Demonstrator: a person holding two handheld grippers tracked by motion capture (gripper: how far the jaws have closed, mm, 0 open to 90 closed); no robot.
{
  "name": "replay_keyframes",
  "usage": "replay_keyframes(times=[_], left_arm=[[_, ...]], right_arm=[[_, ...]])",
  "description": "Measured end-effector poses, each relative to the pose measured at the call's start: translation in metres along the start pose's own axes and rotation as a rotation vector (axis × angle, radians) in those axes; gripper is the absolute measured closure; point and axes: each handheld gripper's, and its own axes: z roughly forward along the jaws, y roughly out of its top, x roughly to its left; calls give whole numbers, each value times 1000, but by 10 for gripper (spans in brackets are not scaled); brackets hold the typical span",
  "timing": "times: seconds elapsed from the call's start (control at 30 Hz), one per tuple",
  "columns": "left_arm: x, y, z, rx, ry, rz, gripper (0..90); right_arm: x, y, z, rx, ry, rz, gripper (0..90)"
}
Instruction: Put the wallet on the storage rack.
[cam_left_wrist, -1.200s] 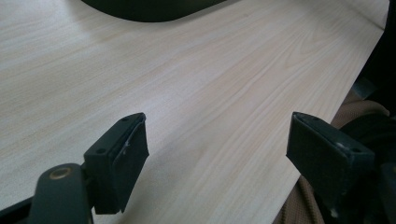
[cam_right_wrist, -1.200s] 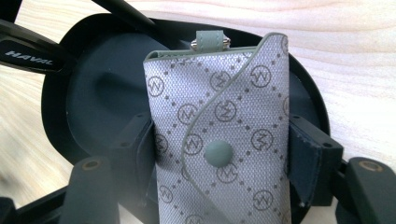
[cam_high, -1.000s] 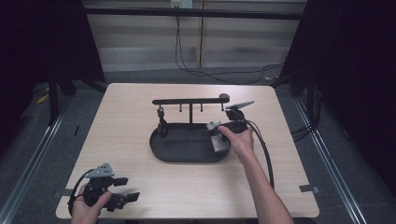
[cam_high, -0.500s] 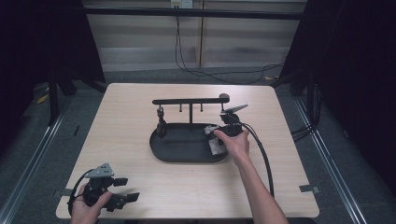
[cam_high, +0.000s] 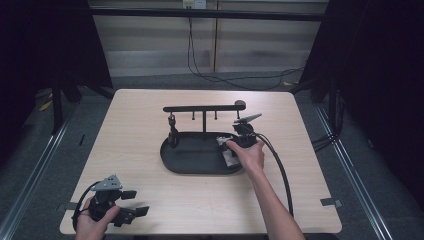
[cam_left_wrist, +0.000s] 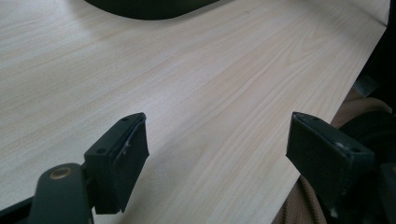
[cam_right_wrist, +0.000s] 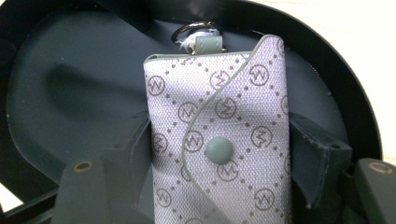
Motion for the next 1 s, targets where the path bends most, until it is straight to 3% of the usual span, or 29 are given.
replay_keyframes(times=[0.2,0.53,0.77,0.9,1.0], left_arm=[[0,0,0,0,0,-1,205],[0,0,1,5,-4,5,206],[0,0,1,1,0,1,205],[1,0,0,-5,4,-3,205],[0,1,0,-23,8,-7,205]], right_arm=[[2,1,1,15,-6,-4,265],[2,1,-5,-8,-1,-23,235],[2,-2,-20,-69,-14,-74,235],[-3,-6,-32,-129,-17,-70,246],[-11,-10,-39,-127,-9,-70,236]])
